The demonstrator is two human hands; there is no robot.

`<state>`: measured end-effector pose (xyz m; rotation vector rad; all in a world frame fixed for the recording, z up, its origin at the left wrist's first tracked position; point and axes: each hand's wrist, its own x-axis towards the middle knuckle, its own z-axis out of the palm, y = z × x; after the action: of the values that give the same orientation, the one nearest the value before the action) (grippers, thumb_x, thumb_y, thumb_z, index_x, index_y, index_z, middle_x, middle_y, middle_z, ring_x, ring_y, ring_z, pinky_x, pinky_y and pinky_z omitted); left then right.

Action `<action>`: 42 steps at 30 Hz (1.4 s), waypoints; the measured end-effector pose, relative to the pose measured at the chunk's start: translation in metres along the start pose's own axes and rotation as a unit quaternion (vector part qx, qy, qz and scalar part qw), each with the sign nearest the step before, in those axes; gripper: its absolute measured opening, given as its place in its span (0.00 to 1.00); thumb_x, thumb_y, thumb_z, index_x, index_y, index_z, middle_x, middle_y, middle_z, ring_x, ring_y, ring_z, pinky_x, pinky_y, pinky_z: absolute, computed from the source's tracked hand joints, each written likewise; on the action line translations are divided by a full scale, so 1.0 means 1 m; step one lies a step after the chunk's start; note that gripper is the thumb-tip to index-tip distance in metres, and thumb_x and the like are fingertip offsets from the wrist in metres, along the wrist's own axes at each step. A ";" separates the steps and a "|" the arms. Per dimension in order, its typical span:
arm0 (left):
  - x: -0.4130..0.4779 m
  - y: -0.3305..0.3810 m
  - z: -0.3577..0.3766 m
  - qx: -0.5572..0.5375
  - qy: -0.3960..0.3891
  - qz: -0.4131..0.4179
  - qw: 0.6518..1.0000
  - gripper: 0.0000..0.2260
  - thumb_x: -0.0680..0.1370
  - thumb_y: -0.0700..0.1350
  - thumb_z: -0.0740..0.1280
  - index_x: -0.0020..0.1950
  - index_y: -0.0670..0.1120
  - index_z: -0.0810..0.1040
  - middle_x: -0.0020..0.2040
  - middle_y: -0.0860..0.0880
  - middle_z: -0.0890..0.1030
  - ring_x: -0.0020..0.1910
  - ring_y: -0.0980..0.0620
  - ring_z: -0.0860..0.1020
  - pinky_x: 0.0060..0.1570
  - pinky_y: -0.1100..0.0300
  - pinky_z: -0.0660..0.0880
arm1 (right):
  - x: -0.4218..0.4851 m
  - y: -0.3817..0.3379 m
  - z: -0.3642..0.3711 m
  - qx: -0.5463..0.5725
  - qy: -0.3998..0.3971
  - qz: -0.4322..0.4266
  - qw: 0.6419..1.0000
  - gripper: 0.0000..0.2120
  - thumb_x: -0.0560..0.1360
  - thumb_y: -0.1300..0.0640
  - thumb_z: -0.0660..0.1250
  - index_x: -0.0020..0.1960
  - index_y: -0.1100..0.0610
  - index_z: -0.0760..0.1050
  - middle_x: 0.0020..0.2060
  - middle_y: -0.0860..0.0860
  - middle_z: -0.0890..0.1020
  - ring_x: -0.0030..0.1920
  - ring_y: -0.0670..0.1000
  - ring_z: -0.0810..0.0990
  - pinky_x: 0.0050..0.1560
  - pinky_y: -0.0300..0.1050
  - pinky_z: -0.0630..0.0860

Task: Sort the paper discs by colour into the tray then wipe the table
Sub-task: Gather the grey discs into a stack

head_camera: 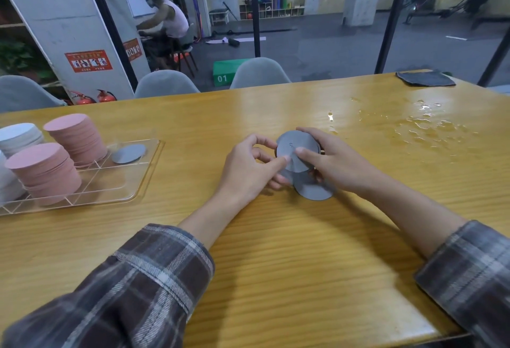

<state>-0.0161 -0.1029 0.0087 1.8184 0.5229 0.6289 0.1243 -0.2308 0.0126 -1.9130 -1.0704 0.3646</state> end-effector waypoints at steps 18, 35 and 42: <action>0.004 -0.013 -0.015 0.227 -0.093 0.125 0.961 0.12 0.73 0.49 0.80 0.55 0.56 0.84 0.45 0.54 0.81 0.40 0.59 0.78 0.42 0.72 0.70 | 0.003 0.010 -0.015 -0.169 0.025 -0.030 0.985 0.25 0.86 0.55 0.59 0.81 0.51 0.58 0.72 0.55 0.72 0.71 0.57 0.70 0.62 0.42 0.63; 0.011 -0.010 -0.005 0.141 0.056 0.216 0.964 0.11 0.71 0.42 0.82 0.51 0.45 0.87 0.45 0.52 0.82 0.39 0.57 0.82 0.42 0.70 0.78 | -0.001 -0.004 -0.007 0.020 -0.085 0.025 0.996 0.19 0.85 0.54 0.59 0.76 0.48 0.67 0.44 0.55 0.77 0.32 0.48 0.72 0.31 0.41 0.71; 0.012 -0.017 -0.005 0.205 0.041 0.155 0.966 0.07 0.75 0.50 0.78 0.49 0.49 0.84 0.41 0.54 0.83 0.39 0.58 0.79 0.40 0.70 0.73 | 0.001 0.005 -0.013 -0.080 -0.015 -0.009 0.997 0.23 0.86 0.54 0.59 0.80 0.50 0.62 0.68 0.50 0.74 0.61 0.49 0.74 0.45 0.23 0.69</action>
<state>-0.0110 -0.0869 -0.0037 2.3000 0.4482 0.8598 0.1355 -0.2384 0.0162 -2.0441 -1.1657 0.3071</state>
